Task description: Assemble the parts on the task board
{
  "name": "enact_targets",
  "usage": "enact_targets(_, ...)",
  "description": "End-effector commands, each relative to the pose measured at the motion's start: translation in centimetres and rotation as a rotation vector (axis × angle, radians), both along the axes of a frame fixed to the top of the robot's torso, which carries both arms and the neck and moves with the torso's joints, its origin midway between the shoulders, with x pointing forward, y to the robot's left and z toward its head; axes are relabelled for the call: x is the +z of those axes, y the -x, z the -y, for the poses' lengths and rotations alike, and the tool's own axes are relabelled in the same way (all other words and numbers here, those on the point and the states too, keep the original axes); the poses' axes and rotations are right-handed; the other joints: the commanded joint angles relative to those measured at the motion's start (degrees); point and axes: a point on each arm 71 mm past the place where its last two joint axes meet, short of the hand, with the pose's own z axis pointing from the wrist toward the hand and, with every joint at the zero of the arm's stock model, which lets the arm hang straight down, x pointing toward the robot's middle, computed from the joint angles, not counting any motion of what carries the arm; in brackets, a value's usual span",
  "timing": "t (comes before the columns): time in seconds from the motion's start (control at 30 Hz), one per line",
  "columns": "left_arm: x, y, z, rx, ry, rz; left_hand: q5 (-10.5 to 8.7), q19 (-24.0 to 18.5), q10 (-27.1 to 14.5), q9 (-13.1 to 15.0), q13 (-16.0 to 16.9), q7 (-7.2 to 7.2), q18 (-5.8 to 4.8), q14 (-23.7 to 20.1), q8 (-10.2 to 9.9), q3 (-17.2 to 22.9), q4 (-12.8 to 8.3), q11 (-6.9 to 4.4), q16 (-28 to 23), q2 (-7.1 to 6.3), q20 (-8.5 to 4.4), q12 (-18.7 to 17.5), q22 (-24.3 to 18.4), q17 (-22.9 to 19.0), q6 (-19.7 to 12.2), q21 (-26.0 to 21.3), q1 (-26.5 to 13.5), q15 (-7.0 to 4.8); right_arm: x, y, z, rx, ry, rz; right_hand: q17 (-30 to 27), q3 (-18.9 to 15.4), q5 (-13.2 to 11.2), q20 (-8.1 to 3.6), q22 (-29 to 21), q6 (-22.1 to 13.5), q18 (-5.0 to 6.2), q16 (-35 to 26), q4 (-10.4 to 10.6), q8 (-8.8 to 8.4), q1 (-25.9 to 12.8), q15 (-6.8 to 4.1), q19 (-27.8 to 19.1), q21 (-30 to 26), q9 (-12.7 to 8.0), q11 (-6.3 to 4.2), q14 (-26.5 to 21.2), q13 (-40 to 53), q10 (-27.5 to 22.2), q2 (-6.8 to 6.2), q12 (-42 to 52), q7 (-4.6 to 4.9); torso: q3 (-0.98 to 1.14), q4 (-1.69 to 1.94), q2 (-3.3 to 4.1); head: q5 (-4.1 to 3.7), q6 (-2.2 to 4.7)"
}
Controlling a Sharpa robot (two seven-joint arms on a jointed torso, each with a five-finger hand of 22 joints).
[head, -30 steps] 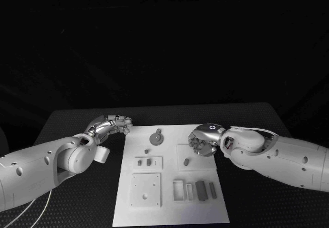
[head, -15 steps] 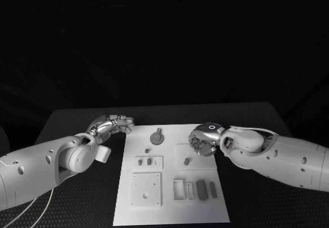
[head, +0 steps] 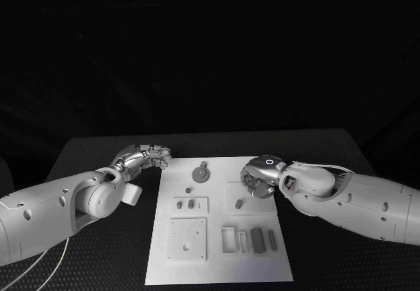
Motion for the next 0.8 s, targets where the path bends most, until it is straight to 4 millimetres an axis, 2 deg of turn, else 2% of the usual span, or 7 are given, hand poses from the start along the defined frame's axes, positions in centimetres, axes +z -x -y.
enact_targets(0.03, 0.13, 0.01, 0.14, -0.011, 0.014, 0.005, 0.19, 0.4, 0.0, -0.1, -0.1, 0.11, 0.35, 0.3, 0.3, 0.4, 0.0, 0.05, -0.2, 0.49, -0.08, 0.1, 0.1, 0.1, 0.2, -0.3, 0.1, 0.09, -2.43, 1.13, -0.44, 0.029, 0.069, -0.080, 0.5, 0.7, -0.3, -0.24, 0.5, 0.7, 0.82, 0.5, -0.2, 0.34, 0.3, -0.47, 0.8, 0.7, 0.1, 0.04, 0.3, 0.3, 0.6, 1.07, 0.0, 0.02, -0.08, 0.00, 0.02, -0.14, -0.11)
enact_targets(0.3, 0.14, 0.01, 0.05, -0.007, 0.013, 0.006, 0.10, 0.4, -0.1, -0.1, -0.1, 0.15, 0.35, 0.3, 0.3, 0.4, 0.0, 0.10, -0.3, 0.42, -0.08, 0.1, 0.1, 0.2, 0.1, -0.4, 0.0, 0.09, -2.45, 1.32, -0.62, 0.040, 0.079, -0.059, 2.2, 2.5, 0.0, -1.00, 1.8, 2.1, 0.82, 2.0, -0.4, 0.53, -0.5, -1.09, 1.8, 2.3, 0.1, -0.48, 1.4, 1.7, 1.7, 0.94, 0.2, -0.45, -0.11, 0.00, 0.01, -0.46, -0.22)
enact_targets(0.4, 0.14, 0.00, 0.00, -0.005, 0.012, 0.007, 0.03, 0.4, -0.1, -0.1, -0.1, 0.17, 0.35, 0.4, 0.3, 0.4, 0.0, 0.11, -0.4, 0.40, -0.08, 0.1, 0.1, 0.2, 0.1, -0.4, 0.0, 0.09, -2.33, 1.37, -0.71, 0.044, 0.069, -0.045, 2.6, 3.3, 0.3, -1.19, 2.1, 2.5, 0.82, 2.2, -0.4, 0.60, -0.7, -1.26, 2.1, 2.7, 0.2, -0.67, 1.6, 2.4, 2.1, 0.66, 0.3, -0.63, -0.11, 0.06, 0.04, -0.63, -0.55)
enact_targets(0.6, 0.15, 0.02, 0.00, -0.003, 0.012, 0.008, -0.06, 0.5, -0.1, -0.2, -0.2, 0.20, 0.35, 0.4, 0.3, 0.4, 0.0, 0.16, -0.4, 0.37, -0.08, 0.1, 0.1, 0.3, 0.1, -0.4, -0.1, 0.09, -2.24, 1.29, -0.69, 0.043, 0.078, -0.021, 3.0, 4.2, 0.6, -1.54, 2.3, 3.0, 0.82, 2.4, -0.4, 0.70, -0.8, -1.43, 2.7, 3.4, 0.6, -0.85, 1.8, 3.3, 2.4, 0.27, 0.3, -0.83, -0.09, 0.07, 0.04, -0.80, -0.44)
enact_targets(0.8, 0.14, 0.01, -0.10, 0.001, 0.010, 0.008, -0.09, 0.5, -0.1, -0.2, -0.2, 0.23, 0.35, 0.4, 0.3, 0.3, 0.0, 0.19, -0.5, 0.35, -0.08, 0.0, 0.1, 0.3, 0.1, -0.4, -0.1, 0.09, -2.01, 1.52, -0.97, 0.054, 0.064, -0.008, 3.5, 5.0, 2.2, -1.89, 2.5, 3.3, 0.82, 2.7, -0.3, 0.80, -0.9, -1.58, 3.2, 4.4, 1.2, -1.02, 2.0, 4.4, 2.7, -0.32, 0.4, -1.01, -0.06, 0.03, 0.01, -0.70, -0.39)
